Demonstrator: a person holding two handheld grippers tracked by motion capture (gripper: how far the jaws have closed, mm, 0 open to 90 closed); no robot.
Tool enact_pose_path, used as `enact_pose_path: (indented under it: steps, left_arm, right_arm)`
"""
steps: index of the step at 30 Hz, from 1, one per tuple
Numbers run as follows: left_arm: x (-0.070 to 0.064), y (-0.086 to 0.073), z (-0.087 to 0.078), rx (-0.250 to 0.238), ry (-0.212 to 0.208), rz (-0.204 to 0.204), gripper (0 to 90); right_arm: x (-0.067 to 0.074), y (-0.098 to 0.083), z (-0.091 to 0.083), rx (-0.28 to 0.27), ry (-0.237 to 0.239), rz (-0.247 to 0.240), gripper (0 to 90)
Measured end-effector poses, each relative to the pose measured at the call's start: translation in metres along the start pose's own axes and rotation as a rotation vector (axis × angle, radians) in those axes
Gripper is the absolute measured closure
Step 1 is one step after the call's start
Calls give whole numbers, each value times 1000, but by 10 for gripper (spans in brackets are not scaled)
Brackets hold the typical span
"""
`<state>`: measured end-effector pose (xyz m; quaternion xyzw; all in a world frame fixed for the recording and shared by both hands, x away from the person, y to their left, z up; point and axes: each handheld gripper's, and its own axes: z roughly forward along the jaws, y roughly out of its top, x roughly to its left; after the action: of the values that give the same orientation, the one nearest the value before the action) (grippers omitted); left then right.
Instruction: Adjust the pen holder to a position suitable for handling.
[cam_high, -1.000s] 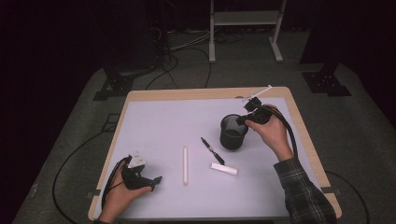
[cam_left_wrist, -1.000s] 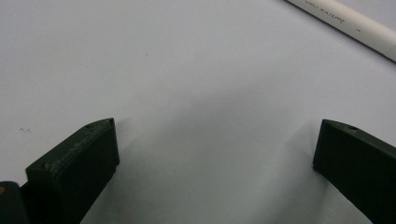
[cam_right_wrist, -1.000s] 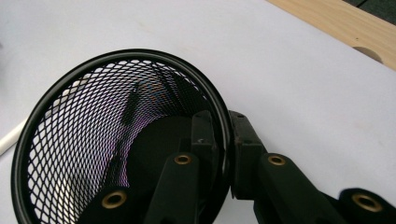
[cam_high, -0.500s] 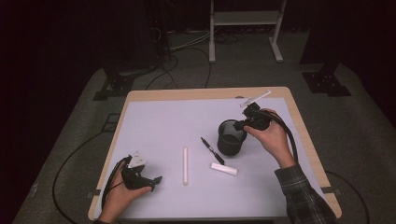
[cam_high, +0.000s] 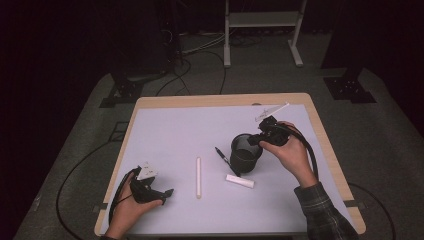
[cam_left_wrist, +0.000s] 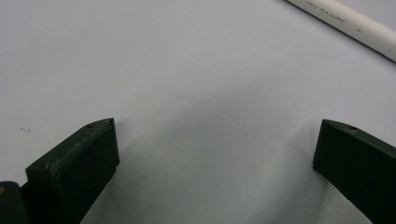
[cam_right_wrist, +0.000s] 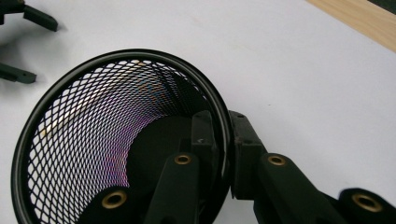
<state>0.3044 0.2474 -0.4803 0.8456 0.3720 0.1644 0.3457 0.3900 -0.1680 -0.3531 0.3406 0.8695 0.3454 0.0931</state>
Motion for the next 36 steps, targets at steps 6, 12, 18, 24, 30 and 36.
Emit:
enact_pose_path:
  steps: [6,12,18,24,30,36]
  left_arm:
    - [0,0,0,0,0,0,0]
    - [0,0,0,0,-1,-2,0]
    - [0,0,0,0,-1,-3,0]
    - [0,0,0,0,-1,-3,0]
    - [0,0,0,1,-1,-3,0]
    - [0,0,0,3,-2,-2,0]
  right_arm:
    - [11,-6,0,-10,23,-26,819]
    - [18,-13,2,-5,42,-31,818]
    - [24,-17,2,-9,56,-43,819]
    - [32,-17,2,-4,71,-67,819]
    - [41,-17,3,8,94,-86,819]
    - [52,-15,6,16,115,-109,819]
